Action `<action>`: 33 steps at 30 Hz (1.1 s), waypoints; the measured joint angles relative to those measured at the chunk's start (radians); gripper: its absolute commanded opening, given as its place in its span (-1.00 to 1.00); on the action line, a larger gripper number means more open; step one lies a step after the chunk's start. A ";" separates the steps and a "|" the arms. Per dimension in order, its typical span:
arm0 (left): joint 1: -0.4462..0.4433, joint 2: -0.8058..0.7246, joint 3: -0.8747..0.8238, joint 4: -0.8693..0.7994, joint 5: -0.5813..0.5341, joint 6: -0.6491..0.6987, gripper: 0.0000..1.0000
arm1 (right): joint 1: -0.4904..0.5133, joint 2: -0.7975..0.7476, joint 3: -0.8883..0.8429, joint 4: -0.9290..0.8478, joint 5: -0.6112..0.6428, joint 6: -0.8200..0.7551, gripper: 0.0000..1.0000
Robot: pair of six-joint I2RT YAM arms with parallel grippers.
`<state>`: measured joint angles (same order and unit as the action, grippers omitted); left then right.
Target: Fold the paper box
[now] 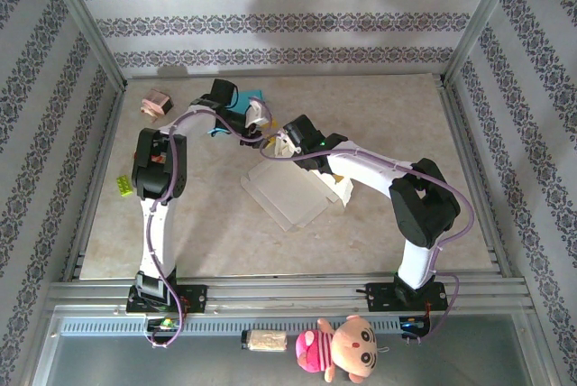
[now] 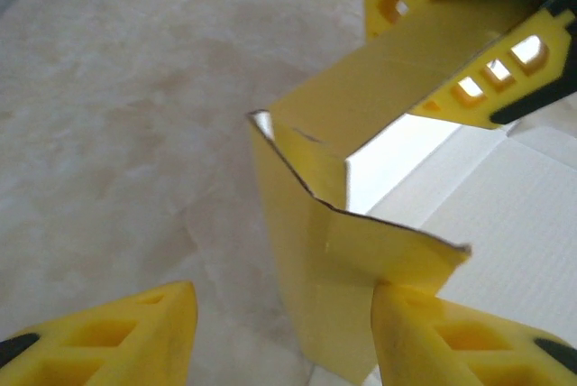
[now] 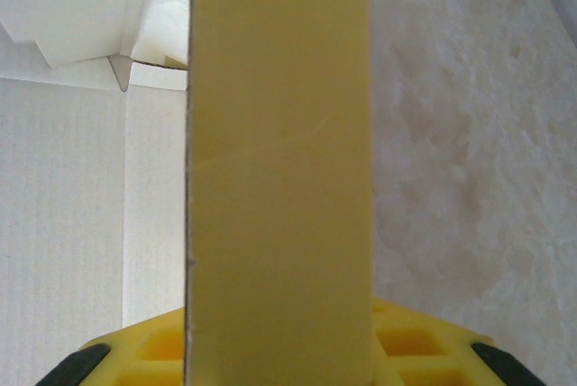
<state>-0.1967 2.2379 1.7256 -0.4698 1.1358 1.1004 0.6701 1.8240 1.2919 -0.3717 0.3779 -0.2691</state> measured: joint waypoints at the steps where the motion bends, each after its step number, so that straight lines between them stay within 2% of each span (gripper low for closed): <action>1: -0.006 0.005 0.008 -0.018 -0.002 0.014 0.04 | 0.000 0.000 0.000 0.000 0.000 0.000 -0.39; 6: -0.013 0.012 0.014 -0.048 -0.004 0.034 -0.01 | 0.000 0.000 0.000 0.000 0.000 0.000 -0.39; 12: -0.026 0.014 0.014 -0.036 -0.006 0.009 0.01 | 0.000 0.000 0.000 0.000 0.000 0.000 -0.39; 15: -0.041 0.015 0.002 0.014 -0.007 -0.033 0.17 | 0.000 0.000 0.000 0.001 0.000 0.000 -0.39; 18: -0.047 0.015 -0.031 0.107 -0.007 -0.100 0.19 | 0.000 0.000 0.000 0.001 0.000 0.000 -0.39; 26: -0.059 0.015 -0.111 0.332 -0.005 -0.249 0.11 | 0.000 0.000 0.000 0.002 0.000 0.000 -0.39; 33: -0.071 0.015 -0.187 0.537 -0.032 -0.402 -0.19 | 0.000 0.000 0.000 0.003 0.001 0.001 -0.39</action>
<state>-0.2680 2.2528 1.5391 0.0677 1.1034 0.6987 0.6701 1.8240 1.2919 -0.3691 0.3786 -0.2680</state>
